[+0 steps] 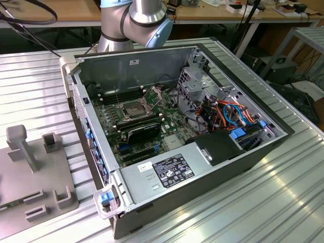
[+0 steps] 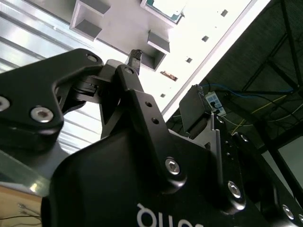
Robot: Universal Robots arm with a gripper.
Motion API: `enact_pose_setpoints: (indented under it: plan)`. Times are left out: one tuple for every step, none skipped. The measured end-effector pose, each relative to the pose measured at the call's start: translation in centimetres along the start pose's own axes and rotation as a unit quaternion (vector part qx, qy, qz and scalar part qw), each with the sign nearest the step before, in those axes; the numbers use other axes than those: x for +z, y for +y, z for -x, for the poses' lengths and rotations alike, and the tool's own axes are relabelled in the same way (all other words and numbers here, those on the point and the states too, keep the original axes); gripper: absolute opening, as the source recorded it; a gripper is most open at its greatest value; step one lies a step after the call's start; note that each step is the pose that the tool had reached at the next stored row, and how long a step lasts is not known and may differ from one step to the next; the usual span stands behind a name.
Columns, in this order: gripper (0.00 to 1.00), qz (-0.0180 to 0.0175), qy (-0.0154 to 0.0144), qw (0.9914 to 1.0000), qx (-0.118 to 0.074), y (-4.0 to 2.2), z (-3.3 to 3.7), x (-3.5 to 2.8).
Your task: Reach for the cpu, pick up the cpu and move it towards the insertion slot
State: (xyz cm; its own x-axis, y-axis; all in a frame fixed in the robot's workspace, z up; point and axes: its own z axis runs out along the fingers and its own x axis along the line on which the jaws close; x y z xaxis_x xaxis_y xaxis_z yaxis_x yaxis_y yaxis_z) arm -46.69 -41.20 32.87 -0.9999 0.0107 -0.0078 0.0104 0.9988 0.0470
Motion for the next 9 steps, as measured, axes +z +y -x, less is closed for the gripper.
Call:
enact_pose_setpoints:
  plan:
    - [0.60, 0.0000, 0.0000, 1.00000, 0.000, -0.02, -0.02, 0.16]
    - [0.60, 0.0000, 0.0000, 1.00000, 0.000, -0.03, -0.03, 0.29]
    - [0.60, 0.0000, 0.0001, 1.00000, 0.000, -0.10, -0.03, 0.56]
    - [0.60, 0.0000, 0.0002, 1.00000, 0.000, -0.20, -0.03, 0.74]
    - [0.60, 0.0000, 0.0004, 1.00000, 0.000, -0.31, -0.04, 0.88]
    - [0.60, 0.0000, 0.0005, 1.00000, 0.000, -0.49, -0.06, 1.07]
    - [0.60, 0.0000, 0.0005, 1.00000, 0.000, -0.68, -0.09, 1.30]
    - [0.60, 0.0000, 0.0006, 1.00000, 0.000, -0.84, -0.12, 1.47]
    - [0.60, 0.0000, 0.0007, 1.00000, 0.000, -0.96, -0.14, 1.60]
